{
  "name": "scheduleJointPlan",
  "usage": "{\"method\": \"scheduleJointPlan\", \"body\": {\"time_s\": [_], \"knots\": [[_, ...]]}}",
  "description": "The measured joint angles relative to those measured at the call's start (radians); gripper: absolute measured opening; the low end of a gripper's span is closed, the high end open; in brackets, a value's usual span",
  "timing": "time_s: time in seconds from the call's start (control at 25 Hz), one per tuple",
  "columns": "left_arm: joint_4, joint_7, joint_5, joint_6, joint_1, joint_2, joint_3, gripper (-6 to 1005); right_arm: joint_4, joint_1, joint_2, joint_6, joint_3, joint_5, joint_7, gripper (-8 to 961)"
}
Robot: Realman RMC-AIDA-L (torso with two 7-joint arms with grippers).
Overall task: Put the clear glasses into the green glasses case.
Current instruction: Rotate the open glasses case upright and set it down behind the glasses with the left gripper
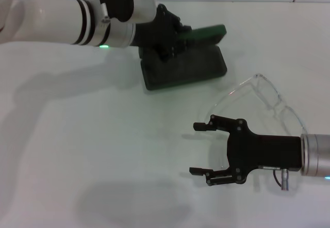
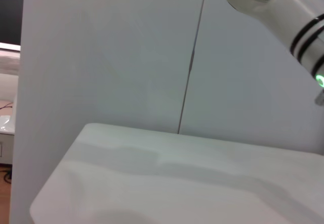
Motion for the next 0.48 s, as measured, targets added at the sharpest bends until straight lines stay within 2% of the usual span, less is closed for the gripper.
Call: {"method": "scheduleJointPlan", "body": {"time_s": [0.28, 0.48], "knots": [[0.02, -0.047, 0.001, 0.147, 0.006, 0.002, 0.001, 279, 0.006, 0.0, -0.001, 0.014, 0.0, 0.0, 0.0, 827], [0.022, -0.055, 0.037, 0.172, 0.001, -0.001, 0.001, 285, 0.006, 0.0, -0.002, 0.015, -0.002, 0.0, -0.001, 827]]}}
